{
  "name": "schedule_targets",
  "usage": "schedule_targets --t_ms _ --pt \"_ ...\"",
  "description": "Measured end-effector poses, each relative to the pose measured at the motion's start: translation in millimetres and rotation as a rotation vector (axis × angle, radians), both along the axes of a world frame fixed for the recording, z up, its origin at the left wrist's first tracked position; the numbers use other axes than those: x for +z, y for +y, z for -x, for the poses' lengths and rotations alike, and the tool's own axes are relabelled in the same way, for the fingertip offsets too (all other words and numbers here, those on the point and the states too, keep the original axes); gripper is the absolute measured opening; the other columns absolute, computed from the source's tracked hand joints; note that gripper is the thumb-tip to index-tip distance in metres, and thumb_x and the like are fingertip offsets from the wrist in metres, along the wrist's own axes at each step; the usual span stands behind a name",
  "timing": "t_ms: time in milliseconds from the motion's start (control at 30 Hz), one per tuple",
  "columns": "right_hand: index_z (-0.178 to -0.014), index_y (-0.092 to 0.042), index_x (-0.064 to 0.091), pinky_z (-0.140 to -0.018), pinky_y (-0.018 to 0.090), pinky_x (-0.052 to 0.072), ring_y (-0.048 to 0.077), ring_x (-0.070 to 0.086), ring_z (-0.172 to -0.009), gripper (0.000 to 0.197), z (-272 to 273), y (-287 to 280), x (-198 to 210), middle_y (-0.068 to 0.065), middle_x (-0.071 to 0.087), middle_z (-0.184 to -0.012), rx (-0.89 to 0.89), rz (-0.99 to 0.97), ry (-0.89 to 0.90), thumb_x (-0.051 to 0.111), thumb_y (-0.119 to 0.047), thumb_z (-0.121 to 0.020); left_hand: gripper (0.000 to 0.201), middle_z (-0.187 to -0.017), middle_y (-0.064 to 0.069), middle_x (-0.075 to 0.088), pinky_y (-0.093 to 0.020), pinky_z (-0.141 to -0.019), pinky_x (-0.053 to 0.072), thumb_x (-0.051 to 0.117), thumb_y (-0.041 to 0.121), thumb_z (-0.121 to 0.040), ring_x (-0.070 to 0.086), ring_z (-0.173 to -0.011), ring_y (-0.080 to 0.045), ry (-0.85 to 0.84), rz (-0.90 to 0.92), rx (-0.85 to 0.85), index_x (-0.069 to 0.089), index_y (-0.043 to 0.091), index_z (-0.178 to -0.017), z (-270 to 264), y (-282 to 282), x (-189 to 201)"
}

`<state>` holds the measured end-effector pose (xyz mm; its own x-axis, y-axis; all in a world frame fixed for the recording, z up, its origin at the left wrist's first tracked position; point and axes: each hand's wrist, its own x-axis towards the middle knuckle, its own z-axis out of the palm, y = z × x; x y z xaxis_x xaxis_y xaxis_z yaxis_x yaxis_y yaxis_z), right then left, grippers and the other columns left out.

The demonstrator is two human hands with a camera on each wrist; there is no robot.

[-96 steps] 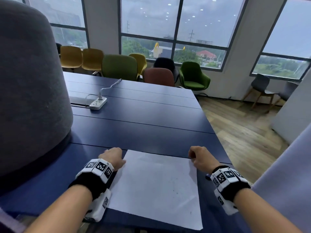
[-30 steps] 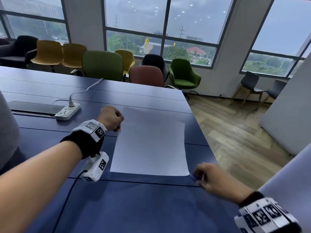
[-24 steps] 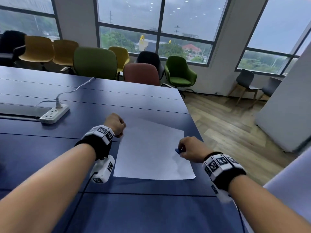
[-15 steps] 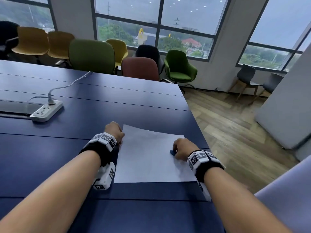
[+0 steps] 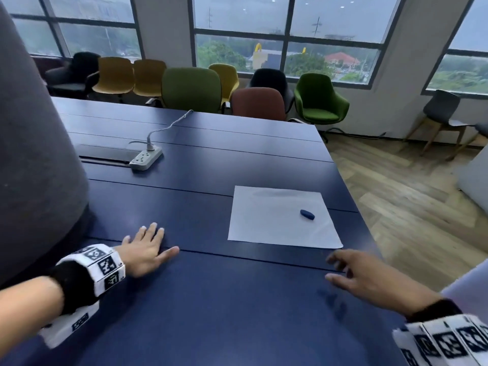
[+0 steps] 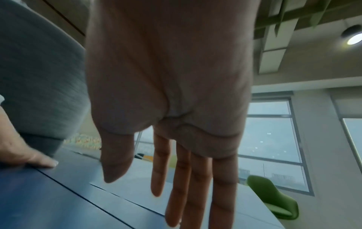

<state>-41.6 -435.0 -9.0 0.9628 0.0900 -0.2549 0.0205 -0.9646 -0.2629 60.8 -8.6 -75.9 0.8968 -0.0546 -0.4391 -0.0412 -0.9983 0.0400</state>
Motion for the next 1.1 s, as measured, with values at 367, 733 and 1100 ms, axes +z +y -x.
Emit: schedule_targets --t_ms 367,733,1100 --pt "-0.119 -0.041 0.051 -0.100 0.021 0.042 0.000 0.052 -0.113 0.092 101 47 -20 -0.020 0.052 -0.118 0.026 -0.144 -0.026 0.027 -0.098 -0.052 0.107 -0.156 -0.005 -0.033 -0.042 -0.118 -0.017 -0.004 0.086 -0.071 -0.036 -0.139 -0.014 0.164 0.064 -0.664 -0.023 0.016 -0.151 127 -90 8" --pt "-0.152 -0.007 -0.009 -0.118 0.054 0.000 0.022 -0.011 -0.149 0.102 -16 104 -49 0.008 -0.018 -0.160 -0.092 0.243 0.192 0.021 -0.078 -0.085 0.146 -0.154 0.002 -0.034 -0.034 -0.119 -0.014 -0.023 0.099 -0.031 -0.032 -0.140 -0.011 0.103 0.112 -0.294 -0.027 0.012 -0.148 111 0 34" --pt "-0.153 -0.013 -0.008 -0.122 0.038 -0.003 0.011 -0.015 -0.147 0.097 46 147 -44 0.000 -0.015 -0.161 0.239 -0.028 0.187 0.020 -0.076 -0.084 0.144 -0.153 0.002 -0.036 -0.035 -0.119 -0.012 -0.021 0.098 -0.033 -0.031 -0.141 -0.010 0.184 0.140 -0.207 -0.027 0.012 -0.148 122 33 19"
